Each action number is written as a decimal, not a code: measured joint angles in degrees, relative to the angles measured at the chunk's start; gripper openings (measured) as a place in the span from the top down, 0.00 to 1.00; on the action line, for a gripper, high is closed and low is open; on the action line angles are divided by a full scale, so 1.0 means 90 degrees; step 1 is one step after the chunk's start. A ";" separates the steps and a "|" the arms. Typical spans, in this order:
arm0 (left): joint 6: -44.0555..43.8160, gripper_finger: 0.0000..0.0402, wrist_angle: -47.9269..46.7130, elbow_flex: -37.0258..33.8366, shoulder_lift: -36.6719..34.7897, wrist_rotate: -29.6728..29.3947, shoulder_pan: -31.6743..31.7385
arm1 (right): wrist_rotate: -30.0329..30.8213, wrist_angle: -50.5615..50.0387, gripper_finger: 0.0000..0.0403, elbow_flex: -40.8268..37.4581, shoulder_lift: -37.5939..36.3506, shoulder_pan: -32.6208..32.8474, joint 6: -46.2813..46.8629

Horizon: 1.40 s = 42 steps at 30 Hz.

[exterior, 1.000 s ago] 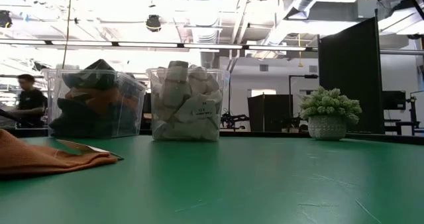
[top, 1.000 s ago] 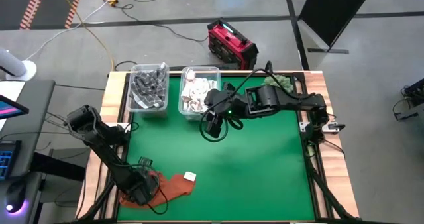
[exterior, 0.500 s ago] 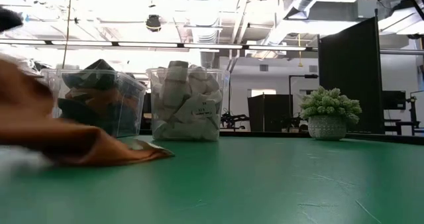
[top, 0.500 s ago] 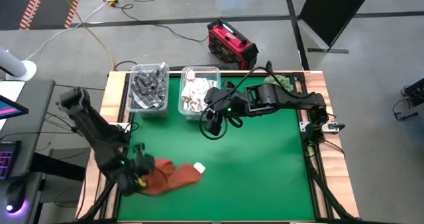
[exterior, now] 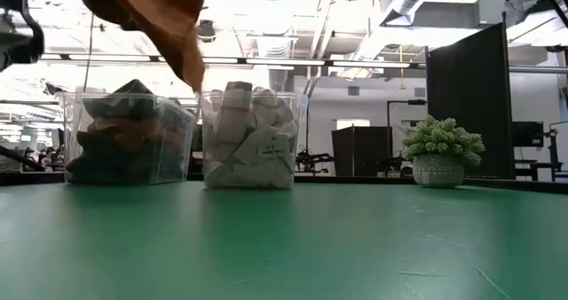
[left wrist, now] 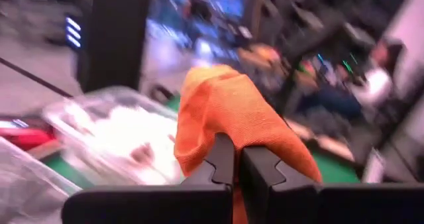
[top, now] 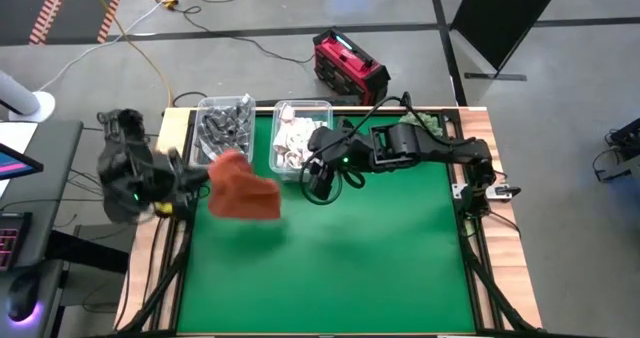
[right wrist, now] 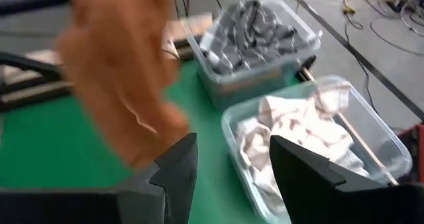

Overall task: Sort towels by color in basket
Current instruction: Put the orange towel into the left transparent bin

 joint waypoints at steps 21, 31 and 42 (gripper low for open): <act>0.2551 1.00 -0.0042 0.0960 -0.1074 -0.0617 0.2933 | -0.0344 0.0978 0.46 -0.0118 0.0800 -0.0097 -0.0362; 0.4173 1.00 -0.0035 0.1141 -0.0542 -0.0808 0.4682 | -0.1164 0.1202 0.46 -0.0123 0.0873 -0.0607 -0.0829; 0.5261 1.00 0.0577 0.1394 -0.0206 -0.0862 0.5520 | -0.1536 0.1291 0.46 -0.0121 0.0870 -0.1081 -0.1124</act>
